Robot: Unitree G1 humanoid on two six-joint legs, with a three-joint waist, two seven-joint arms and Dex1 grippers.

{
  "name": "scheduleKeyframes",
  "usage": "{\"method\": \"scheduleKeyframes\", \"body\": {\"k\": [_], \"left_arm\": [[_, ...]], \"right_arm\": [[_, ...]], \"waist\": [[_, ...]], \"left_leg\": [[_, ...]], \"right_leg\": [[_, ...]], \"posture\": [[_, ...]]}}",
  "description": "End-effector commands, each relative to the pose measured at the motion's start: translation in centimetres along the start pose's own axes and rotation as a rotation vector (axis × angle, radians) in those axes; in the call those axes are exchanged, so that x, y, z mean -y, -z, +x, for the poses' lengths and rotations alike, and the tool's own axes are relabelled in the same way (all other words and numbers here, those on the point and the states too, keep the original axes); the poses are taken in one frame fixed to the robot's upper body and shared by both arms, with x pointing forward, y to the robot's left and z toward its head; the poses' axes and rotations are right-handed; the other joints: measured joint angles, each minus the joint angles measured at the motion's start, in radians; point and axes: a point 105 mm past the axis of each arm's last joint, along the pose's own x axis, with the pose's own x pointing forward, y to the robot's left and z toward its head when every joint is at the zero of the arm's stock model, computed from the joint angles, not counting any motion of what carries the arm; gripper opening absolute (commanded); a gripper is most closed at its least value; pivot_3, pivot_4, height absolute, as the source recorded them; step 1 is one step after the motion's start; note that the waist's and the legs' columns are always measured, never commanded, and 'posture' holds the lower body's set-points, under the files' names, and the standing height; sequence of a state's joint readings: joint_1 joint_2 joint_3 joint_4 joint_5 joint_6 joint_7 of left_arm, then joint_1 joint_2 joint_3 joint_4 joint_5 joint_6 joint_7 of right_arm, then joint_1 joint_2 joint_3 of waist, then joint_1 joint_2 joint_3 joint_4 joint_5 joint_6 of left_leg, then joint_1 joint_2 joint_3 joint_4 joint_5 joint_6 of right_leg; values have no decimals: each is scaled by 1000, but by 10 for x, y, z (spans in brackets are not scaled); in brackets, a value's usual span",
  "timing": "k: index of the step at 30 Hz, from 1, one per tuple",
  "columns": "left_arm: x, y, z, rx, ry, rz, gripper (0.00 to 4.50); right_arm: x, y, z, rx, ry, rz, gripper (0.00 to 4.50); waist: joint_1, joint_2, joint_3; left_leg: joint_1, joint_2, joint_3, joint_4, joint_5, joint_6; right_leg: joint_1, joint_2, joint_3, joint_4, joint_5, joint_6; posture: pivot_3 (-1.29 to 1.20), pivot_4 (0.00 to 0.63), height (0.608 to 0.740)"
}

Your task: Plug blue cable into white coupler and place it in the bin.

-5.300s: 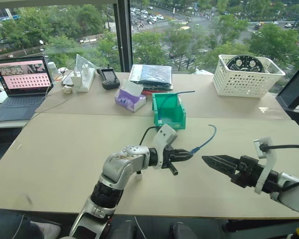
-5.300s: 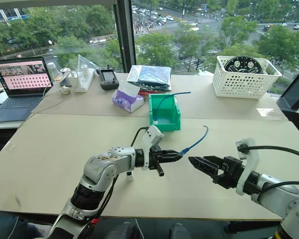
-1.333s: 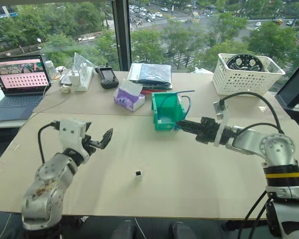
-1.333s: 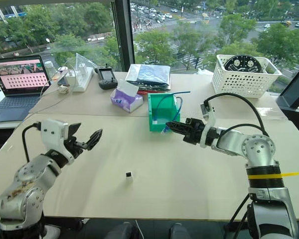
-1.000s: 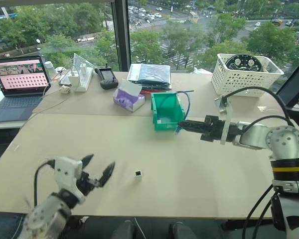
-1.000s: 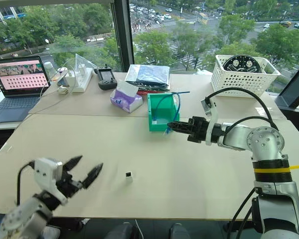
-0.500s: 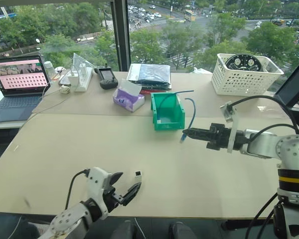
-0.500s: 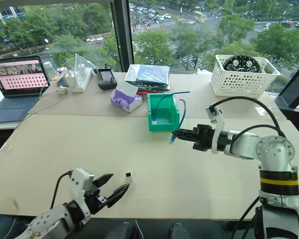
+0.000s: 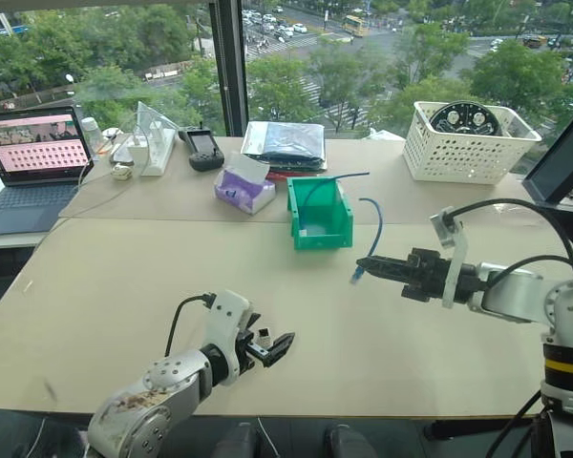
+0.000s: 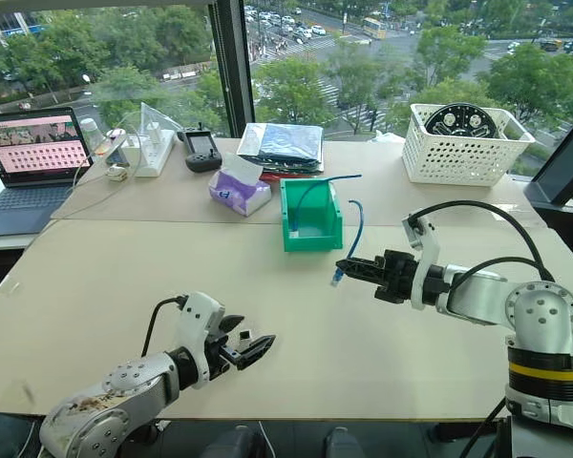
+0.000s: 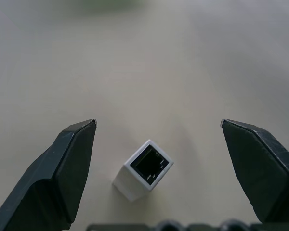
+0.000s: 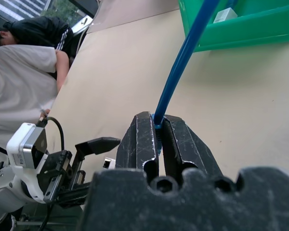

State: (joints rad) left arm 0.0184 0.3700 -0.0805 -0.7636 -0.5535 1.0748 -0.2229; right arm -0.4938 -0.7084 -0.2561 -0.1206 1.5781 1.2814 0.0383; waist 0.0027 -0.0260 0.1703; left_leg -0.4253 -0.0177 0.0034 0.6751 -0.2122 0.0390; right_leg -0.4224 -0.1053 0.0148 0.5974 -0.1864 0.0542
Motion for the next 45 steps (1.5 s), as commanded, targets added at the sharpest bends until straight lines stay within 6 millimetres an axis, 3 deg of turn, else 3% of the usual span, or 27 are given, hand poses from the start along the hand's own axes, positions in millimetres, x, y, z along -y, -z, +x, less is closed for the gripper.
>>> {"method": "scheduleKeyframes", "body": {"k": [1,5,6,9,10,16,22,26,36,45], "left_arm": [[1,-1,-4,-10,-11,26,4465],[-4,4,-3,-41,-30,16,4465],[-5,4,-1,-44,-28,13,3945],[-4,1,2,-37,-11,15,3318],[-4,0,3,-33,-11,19,2766],[-5,-6,9,-16,10,46,758],[-15,-18,14,13,48,189,737],[-16,-32,19,72,211,354,737],[-20,-15,35,83,622,619,737],[-31,-31,63,167,855,663,737]], "right_arm": [[-10,-12,-5,62,-28,-30,0],[-10,-11,-4,68,-26,-27,0],[-10,-12,-4,71,-27,-27,0],[-10,-12,-2,79,-28,-26,0],[-10,-12,-3,82,-27,-26,0],[-11,-13,-4,95,-22,-30,0],[-11,-14,-6,112,-11,-36,0],[-12,-14,-6,137,-8,-36,0],[-13,-13,-20,217,58,-42,0],[-16,-11,-40,297,136,-38,0]], "waist": [[0,0,0],[1,0,0],[2,0,0],[3,0,0],[3,0,0],[4,0,0],[6,0,0],[7,0,0],[10,0,0],[7,0,0]], "left_leg": [[0,0,0,0,0,0],[0,0,0,0,0,0],[0,0,0,0,0,0],[0,0,0,0,0,0],[0,0,0,0,0,0],[0,0,0,0,0,0],[0,0,0,0,0,0],[0,0,0,0,0,0],[-3,-1,1,-1,0,1],[-5,-1,1,2,-1,2]], "right_leg": [[0,0,0,0,0,0],[0,0,0,0,-1,-1],[0,0,0,0,-1,-1],[0,0,0,0,-1,-1],[0,0,0,0,-1,-1],[0,0,0,0,0,-2],[0,0,0,0,-2,-6],[0,0,0,0,-2,-8],[-2,-2,0,-2,-1,-9],[-1,-3,0,-2,3,-2]], "posture": [[0,150,740],[0,150,740],[0,150,740],[0,150,740],[0,150,740],[0,150,740],[0,150,740],[0,150,740],[0,150,740],[0,150,740]]}}
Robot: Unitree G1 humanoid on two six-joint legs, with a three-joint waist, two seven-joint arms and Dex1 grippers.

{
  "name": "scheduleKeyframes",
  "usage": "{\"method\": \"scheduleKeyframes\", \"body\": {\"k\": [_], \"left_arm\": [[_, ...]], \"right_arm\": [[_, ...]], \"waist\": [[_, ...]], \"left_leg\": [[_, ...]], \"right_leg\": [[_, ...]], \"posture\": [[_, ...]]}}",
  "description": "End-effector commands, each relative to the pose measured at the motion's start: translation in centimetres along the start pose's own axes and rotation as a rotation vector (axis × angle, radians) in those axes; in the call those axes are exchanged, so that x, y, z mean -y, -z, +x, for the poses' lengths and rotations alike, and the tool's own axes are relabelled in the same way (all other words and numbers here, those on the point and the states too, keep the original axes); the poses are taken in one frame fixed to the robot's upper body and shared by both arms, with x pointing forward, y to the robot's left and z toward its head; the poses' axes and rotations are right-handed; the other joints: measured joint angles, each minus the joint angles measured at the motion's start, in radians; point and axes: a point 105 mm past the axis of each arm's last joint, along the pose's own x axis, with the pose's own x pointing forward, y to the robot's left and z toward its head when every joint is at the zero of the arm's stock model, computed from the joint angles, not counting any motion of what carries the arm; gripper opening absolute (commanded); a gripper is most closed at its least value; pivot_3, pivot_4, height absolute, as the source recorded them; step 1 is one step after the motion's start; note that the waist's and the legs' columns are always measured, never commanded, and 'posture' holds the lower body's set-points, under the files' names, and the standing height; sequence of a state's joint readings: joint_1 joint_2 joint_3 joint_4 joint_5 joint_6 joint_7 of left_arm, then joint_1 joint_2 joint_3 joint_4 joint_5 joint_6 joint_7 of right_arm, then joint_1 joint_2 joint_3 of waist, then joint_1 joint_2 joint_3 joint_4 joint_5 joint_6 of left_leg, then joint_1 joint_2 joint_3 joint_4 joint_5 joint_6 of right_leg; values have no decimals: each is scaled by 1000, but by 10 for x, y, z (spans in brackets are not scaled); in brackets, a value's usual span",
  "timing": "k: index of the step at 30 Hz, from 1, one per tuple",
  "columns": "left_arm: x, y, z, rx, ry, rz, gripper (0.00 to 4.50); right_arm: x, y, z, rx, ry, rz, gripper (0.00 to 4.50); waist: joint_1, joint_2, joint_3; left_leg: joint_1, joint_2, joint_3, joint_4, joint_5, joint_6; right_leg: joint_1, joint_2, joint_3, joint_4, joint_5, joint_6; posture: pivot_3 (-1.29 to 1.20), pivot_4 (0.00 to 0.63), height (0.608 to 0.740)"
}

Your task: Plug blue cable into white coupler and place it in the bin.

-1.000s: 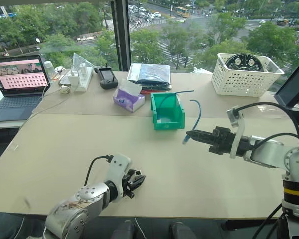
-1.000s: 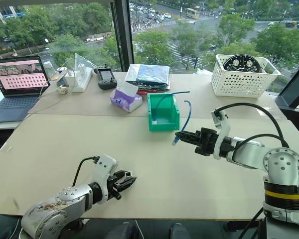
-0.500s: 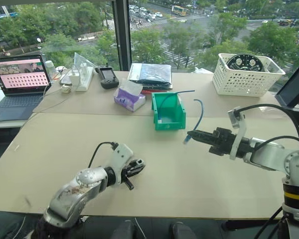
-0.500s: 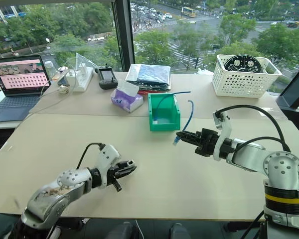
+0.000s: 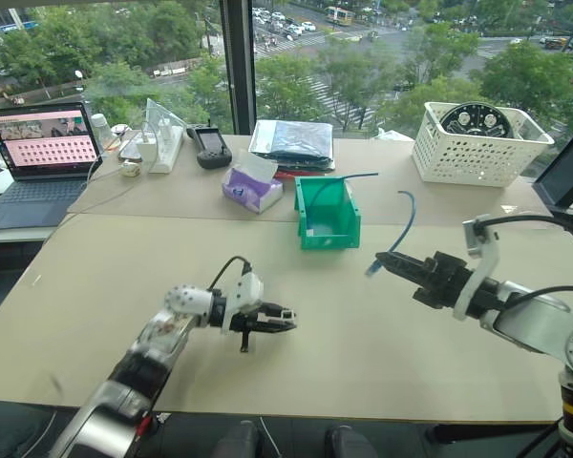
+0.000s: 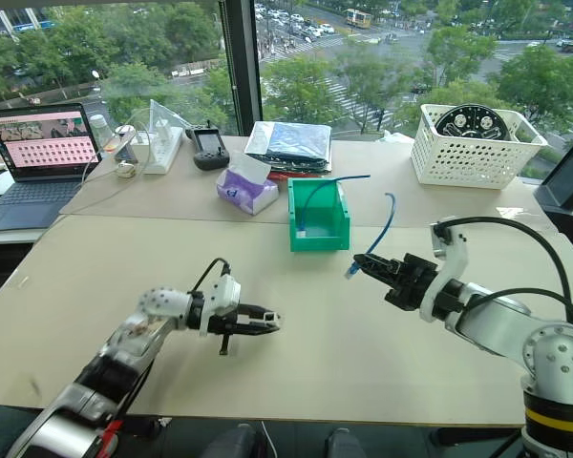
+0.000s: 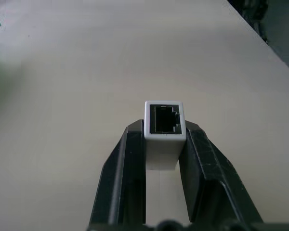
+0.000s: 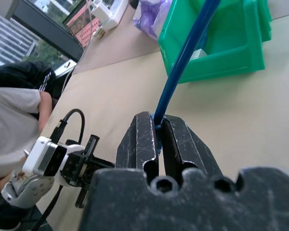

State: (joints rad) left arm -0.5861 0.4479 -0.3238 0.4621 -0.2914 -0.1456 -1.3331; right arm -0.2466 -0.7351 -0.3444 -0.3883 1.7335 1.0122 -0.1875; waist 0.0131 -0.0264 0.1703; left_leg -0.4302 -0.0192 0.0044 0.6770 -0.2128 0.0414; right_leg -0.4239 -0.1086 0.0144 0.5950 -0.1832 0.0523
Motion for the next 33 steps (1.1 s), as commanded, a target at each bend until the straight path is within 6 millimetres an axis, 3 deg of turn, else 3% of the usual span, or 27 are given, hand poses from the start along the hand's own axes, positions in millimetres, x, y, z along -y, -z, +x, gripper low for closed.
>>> {"method": "scheduleKeyframes", "body": {"k": [1,10,11,12,20,27,33], "left_arm": [[-4,1,-1,13,87,45,737],[-14,2,8,-10,200,100,737],[-13,4,8,-17,206,96,1510],[-13,6,9,-31,209,94,1668],[-9,14,4,-47,203,76,4431],[-13,26,-17,-87,92,61,4470],[-5,40,-64,-110,-66,-30,4470]], "right_arm": [[-8,-14,-12,80,6,-25,0],[-9,-14,-22,119,49,-20,0],[-9,-14,-23,122,52,-20,0],[-9,-14,-23,124,54,-20,0],[-9,-15,-20,124,46,-19,0],[-10,-16,-15,108,20,-24,0],[-11,-16,-7,85,-17,-23,0]], "waist": [[-4,0,0],[-1,0,0],[-1,0,0],[-1,0,0],[-2,0,0],[-5,0,0],[-22,0,0]], "left_leg": [[0,0,0,0,-1,1],[0,0,0,1,-1,2],[0,0,0,1,-1,2],[0,0,0,2,-1,2],[0,0,0,2,-1,2],[0,0,0,2,-1,2],[3,2,0,1,-1,2]], "right_leg": [[0,0,0,0,0,1],[1,0,0,0,1,2],[1,0,0,0,1,2],[1,0,0,0,1,3],[1,0,0,0,1,3],[1,0,0,1,2,3],[1,1,1,2,2,2]], "posture": [[0,150,740],[0,150,740],[0,150,740],[0,150,740],[0,150,740],[0,150,740],[0,150,740]]}}
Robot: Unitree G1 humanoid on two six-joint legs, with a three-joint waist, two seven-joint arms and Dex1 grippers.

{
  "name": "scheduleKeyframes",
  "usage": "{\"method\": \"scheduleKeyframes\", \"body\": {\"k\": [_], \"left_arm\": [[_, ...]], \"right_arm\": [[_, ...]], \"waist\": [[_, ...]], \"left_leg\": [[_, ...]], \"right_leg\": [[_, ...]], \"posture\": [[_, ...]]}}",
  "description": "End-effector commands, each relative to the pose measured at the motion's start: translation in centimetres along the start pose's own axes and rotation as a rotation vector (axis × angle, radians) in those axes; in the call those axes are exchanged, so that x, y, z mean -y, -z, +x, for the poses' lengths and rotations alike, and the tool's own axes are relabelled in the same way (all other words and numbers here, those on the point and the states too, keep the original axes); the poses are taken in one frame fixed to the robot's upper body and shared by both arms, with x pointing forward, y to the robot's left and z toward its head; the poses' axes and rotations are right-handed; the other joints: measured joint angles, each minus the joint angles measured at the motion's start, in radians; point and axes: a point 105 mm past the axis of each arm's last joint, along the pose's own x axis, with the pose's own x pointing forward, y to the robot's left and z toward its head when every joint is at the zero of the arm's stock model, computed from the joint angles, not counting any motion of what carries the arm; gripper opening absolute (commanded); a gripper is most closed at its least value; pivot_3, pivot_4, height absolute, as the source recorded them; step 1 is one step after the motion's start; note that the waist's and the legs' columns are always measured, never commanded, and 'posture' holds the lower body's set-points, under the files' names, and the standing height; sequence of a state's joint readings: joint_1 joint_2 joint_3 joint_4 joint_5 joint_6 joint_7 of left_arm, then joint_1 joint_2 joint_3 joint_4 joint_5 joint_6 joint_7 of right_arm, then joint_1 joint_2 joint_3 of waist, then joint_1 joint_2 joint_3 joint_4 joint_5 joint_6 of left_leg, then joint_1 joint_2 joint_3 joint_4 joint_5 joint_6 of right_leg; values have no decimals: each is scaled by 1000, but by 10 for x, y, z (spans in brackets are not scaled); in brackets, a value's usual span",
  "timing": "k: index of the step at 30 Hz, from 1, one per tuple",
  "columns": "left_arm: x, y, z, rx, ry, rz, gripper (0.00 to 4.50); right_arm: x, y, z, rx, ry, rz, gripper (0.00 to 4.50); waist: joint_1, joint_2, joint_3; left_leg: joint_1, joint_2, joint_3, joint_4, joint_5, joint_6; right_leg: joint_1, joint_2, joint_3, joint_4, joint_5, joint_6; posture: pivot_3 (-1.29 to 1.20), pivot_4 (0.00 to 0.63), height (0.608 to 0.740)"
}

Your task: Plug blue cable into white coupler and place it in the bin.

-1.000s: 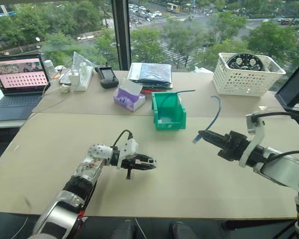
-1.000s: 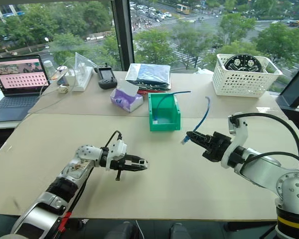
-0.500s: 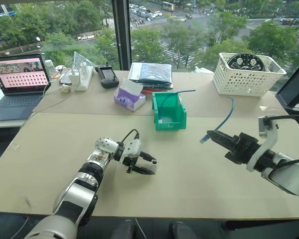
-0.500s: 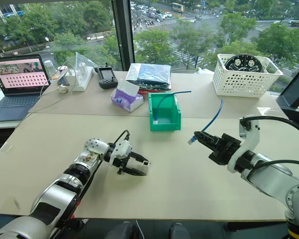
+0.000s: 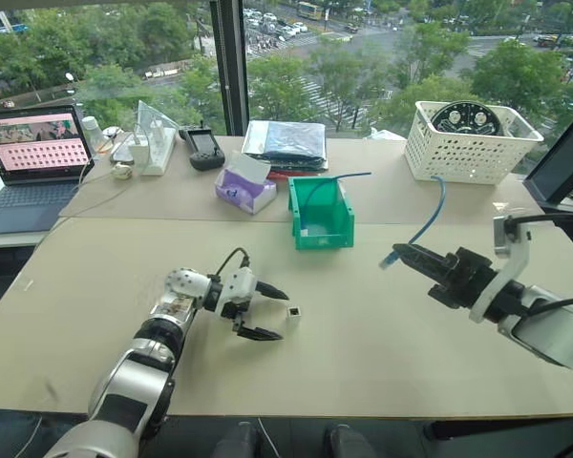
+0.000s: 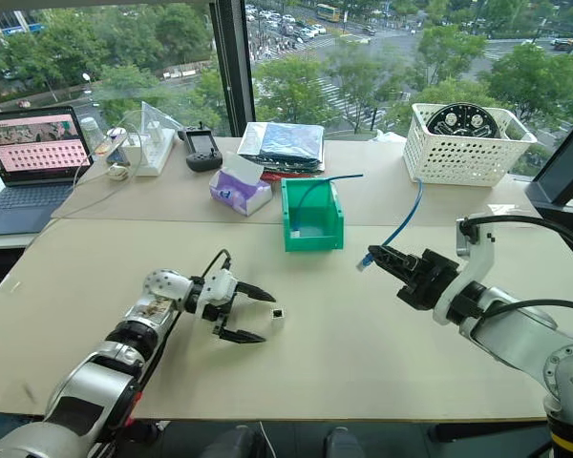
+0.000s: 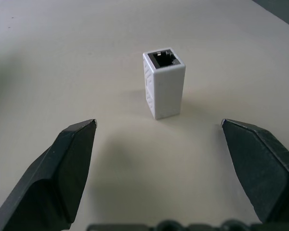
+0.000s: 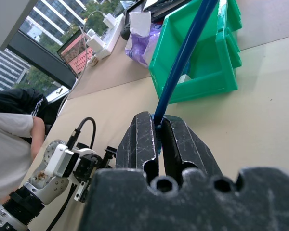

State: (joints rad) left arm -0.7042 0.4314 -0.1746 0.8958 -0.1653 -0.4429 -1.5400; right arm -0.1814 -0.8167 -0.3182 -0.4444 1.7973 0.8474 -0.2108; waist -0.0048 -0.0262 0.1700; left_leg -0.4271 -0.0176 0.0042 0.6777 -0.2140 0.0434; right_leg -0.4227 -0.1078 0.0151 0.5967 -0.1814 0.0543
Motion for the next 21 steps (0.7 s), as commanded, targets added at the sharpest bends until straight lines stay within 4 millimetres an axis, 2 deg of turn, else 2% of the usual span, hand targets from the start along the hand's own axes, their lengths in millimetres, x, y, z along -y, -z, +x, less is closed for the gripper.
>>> {"method": "scheduleKeyframes", "body": {"k": [1,3,5,7,10,16,21], "left_arm": [[9,13,-33,-21,-109,-90,4470],[21,15,-46,6,-163,-156,4470],[46,13,-55,63,-233,-263,4470],[71,-2,-48,144,-338,-379,4470],[88,-23,-38,200,-466,-508,4470],[100,-47,-27,169,-657,-609,4470],[84,-51,-24,29,-872,-587,4470]], "right_arm": [[-7,-7,1,12,-39,-27,0],[-6,-7,3,3,-46,-26,0],[-4,-6,6,-10,-57,-21,0],[-2,-5,11,-29,-75,-16,0],[-4,-4,18,-52,-103,-17,0],[-6,-2,29,-84,-141,-12,0],[-9,3,39,-128,-181,-3,0]], "waist": [[-8,0,0],[-14,0,0],[-29,1,-1],[-38,3,-2],[-27,4,-2],[10,3,-2],[13,3,-2]], "left_leg": [[1,0,0,-1,0,0],[2,1,0,-1,0,0],[3,2,1,-3,0,0],[5,3,1,-5,-1,1],[5,3,2,-8,-2,1],[4,2,2,-6,1,-1],[4,0,4,-6,2,0]], "right_leg": [[1,0,0,0,0,0],[1,0,0,0,0,-1],[0,0,2,0,0,-1],[0,-2,3,0,0,-1],[0,-6,5,-1,-1,0],[1,-4,1,-1,-8,-2],[1,-3,1,-1,-5,-1]], "posture": [[0,150,740],[0,150,740],[0,150,740],[0,150,740],[0,150,740],[0,150,740],[0,150,740]]}}
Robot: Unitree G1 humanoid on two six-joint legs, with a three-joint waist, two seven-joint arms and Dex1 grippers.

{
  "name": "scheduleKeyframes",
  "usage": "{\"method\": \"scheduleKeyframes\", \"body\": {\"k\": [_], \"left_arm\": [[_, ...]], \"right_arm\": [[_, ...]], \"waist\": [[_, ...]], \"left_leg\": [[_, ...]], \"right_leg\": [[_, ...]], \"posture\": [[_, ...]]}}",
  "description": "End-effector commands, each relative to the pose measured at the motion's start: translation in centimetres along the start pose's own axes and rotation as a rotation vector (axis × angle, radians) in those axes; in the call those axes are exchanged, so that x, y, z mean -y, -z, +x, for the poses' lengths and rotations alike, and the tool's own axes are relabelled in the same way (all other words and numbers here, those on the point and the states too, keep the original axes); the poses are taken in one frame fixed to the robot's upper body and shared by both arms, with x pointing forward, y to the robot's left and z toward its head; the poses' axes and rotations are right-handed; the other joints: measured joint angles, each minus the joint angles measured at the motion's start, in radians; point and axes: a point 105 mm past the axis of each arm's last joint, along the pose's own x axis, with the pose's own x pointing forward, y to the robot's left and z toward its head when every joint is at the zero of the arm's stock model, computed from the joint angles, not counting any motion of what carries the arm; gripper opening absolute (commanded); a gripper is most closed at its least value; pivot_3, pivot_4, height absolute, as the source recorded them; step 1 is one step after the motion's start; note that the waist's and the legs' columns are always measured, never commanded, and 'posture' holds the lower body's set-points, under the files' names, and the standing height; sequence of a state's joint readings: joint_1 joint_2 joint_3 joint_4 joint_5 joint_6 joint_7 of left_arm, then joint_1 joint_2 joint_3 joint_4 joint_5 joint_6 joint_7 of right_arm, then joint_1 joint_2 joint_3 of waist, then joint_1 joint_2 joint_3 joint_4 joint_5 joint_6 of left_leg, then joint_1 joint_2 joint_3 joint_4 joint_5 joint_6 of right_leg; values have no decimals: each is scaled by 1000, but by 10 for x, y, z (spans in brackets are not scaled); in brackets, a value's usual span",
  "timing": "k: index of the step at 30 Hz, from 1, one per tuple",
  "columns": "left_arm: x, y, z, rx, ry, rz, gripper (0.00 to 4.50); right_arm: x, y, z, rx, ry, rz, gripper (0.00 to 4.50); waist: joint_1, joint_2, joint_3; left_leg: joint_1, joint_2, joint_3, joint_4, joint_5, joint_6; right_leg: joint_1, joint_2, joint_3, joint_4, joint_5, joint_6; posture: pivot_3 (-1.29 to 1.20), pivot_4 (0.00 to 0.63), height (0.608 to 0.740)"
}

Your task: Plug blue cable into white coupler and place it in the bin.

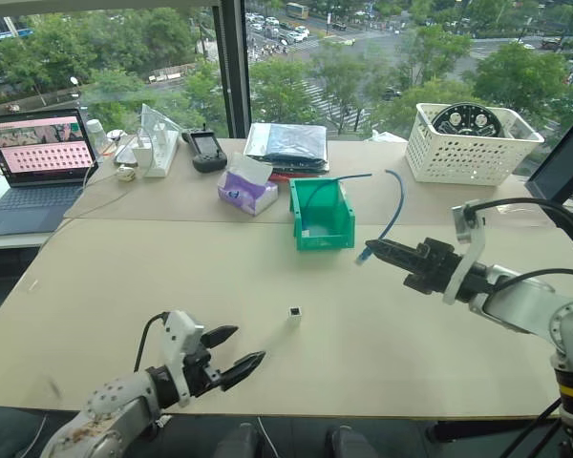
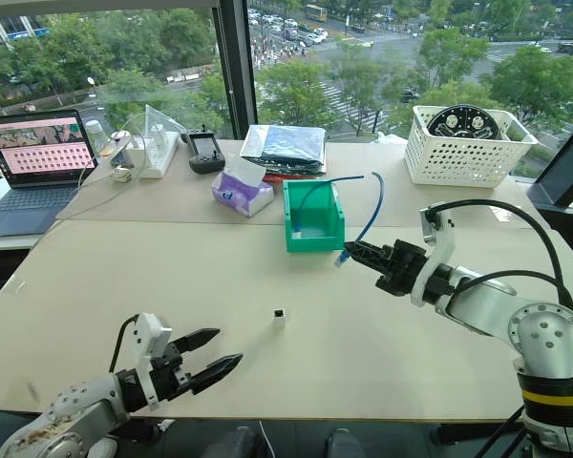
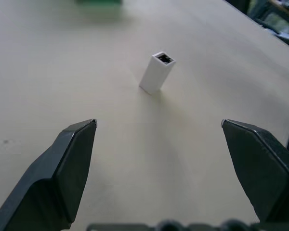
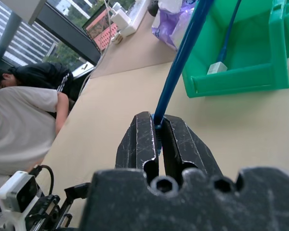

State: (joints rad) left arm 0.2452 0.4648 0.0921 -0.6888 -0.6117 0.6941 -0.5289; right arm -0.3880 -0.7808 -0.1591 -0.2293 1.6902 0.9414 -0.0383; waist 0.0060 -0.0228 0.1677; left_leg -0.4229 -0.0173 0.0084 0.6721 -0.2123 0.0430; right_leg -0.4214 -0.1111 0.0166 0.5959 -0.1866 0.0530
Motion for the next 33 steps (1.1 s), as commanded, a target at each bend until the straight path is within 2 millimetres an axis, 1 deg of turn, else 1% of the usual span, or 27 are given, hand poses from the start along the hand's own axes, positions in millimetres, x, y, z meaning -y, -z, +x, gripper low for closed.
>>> {"method": "scheduleKeyframes", "body": {"k": [1,4,7,10,14,16,18,19,22,27,33], "left_arm": [[-5,-13,10,-29,-155,88,4470],[-1,-20,23,-73,-168,137,4470],[-2,-24,38,-128,-182,167,4470],[4,-34,49,-126,-155,200,4470],[9,-41,54,-120,-84,248,4470],[14,-46,56,-98,-18,258,4470],[19,-52,59,-76,76,304,4470],[18,-52,60,-76,105,313,4470],[13,-45,64,-90,163,364,4470],[3,-23,74,-110,269,486,4470],[2,-18,90,-82,402,505,4470]], "right_arm": [[-11,-3,8,-22,-60,-23,0],[-11,-3,9,-31,-67,-24,0],[-11,-2,7,-30,-64,-23,0],[-10,0,3,-20,-49,-18,0],[-9,1,-2,0,-30,-14,0],[-9,1,-4,12,-20,-13,0],[-9,1,-5,21,-13,-12,0],[-9,1,-5,23,-11,-12,0],[-11,2,-6,28,-9,-8,0],[-11,1,-6,36,0,-7,0],[-11,-3,-10,52,16,-12,0]], "waist": [[3,0,0],[5,0,0],[6,0,0],[5,0,0],[2,0,0],[1,0,0],[1,0,0],[2,0,0],[3,0,0],[5,0,0],[9,0,0]], "left_leg": [[0,0,0,1,0,0],[-1,0,-1,3,0,0],[-2,0,-1,4,0,0],[-2,-1,-1,4,0,0],[-2,-1,-1,4,0,0],[-2,0,-1,3,0,0],[-2,0,-1,3,0,0],[-1,0,-1,3,0,0],[-1,0,0,4,0,0],[-2,0,1,3,0,0],[-3,-1,1,4,0,0]], "right_leg": [[0,1,0,1,1,1],[0,4,0,1,3,4],[0,4,0,1,3,3],[1,4,0,1,3,4],[0,4,0,1,4,2],[0,4,0,1,4,1],[0,5,0,1,4,1],[0,5,0,1,1,-2],[0,4,0,1,0,-4],[-1,4,1,0,1,-6],[-1,2,1,0,1,-5]], "posture": [[0,150,740],[0,150,740],[0,150,740],[0,150,740],[0,150,740],[0,150,740],[0,150,740],[0,150,740],[0,150,740],[0,150,740],[0,150,740]]}}
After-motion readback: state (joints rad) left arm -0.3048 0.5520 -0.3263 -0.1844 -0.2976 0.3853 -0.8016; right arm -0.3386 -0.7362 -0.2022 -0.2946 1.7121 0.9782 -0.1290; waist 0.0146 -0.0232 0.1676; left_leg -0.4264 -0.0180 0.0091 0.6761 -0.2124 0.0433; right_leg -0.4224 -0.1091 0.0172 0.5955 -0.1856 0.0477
